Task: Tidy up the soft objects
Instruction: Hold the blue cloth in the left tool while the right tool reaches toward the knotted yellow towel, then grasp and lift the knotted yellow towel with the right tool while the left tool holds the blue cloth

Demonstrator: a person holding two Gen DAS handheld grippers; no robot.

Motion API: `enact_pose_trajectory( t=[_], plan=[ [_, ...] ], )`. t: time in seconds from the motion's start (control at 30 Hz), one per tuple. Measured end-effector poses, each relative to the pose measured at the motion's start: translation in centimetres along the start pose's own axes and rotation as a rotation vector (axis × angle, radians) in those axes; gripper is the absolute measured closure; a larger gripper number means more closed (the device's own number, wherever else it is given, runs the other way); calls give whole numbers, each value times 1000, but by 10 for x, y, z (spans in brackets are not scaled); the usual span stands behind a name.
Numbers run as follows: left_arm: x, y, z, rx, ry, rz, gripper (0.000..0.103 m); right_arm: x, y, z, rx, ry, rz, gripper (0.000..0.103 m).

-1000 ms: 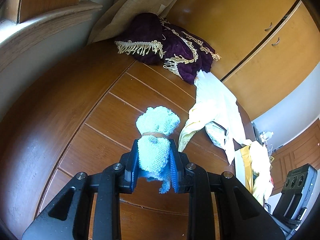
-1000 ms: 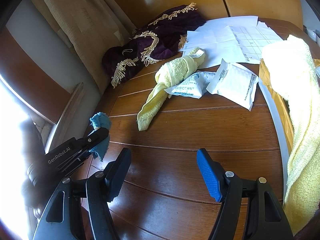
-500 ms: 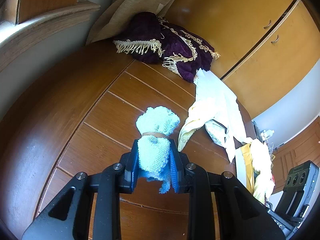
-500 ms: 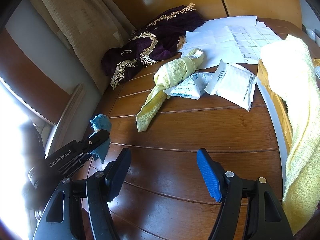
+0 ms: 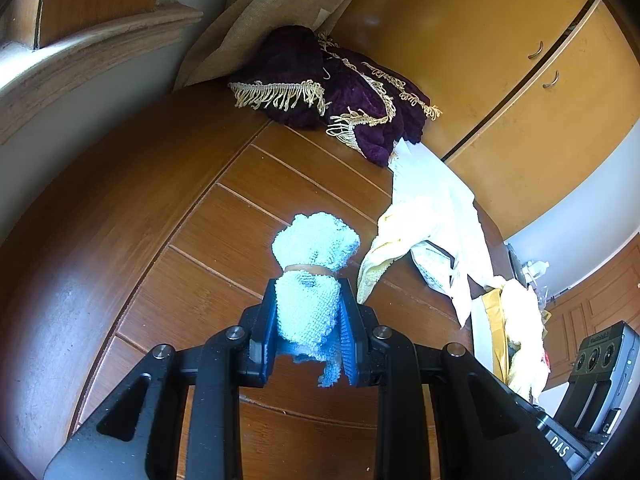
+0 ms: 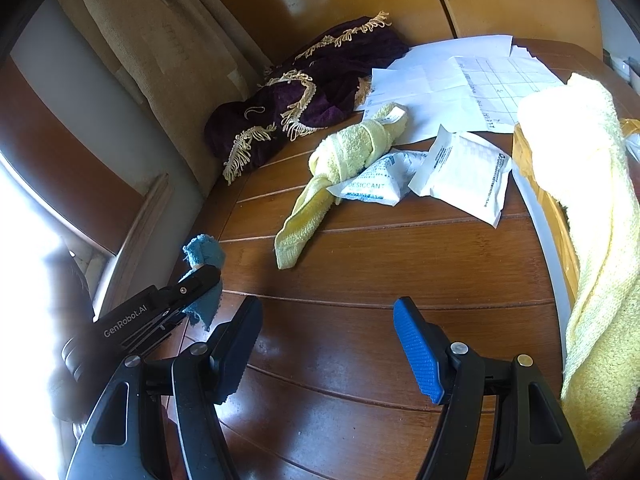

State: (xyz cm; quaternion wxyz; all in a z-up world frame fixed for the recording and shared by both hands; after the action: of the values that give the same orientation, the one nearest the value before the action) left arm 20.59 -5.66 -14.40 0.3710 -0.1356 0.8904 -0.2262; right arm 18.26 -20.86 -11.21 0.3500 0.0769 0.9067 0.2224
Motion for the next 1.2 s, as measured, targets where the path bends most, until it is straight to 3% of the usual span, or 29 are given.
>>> enact_pose_trajectory(
  t=[0.37,0.57,0.67,0.77,1.07,1.2],
  plan=[
    [-3,0,-5,3,-13,-8,80,-13,-8,-4,10,-26,52,33],
    [-7,2,-13,6,-31,-21,80,-36,-5,-3,13,-25,112,33],
    [-7,1,-16,16,-30,-28,80,-55,-5,2,59,-34,145,33],
    [-7,1,-17,26,-26,-34,80,-69,-9,20,89,-10,204,33],
    [-11,6,-22,13,-60,-50,80,-112,-2,87,224,22,120,33],
    [-11,8,-25,25,-59,-65,80,-98,-10,118,306,96,121,40]
  ],
)
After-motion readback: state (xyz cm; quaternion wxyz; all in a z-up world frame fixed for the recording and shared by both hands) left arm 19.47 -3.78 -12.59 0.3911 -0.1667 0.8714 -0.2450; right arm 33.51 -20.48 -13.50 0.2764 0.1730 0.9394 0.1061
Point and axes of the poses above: each gripper's, at about its wrist camera, not at the fingertips, and z roughly the way its jaws point, y to its left, x to its underside, the point moved 10 cm from there along z, roughly the way its jaws point, and after that the axes turned 8 degrees about -y, right-handed, at the moved point
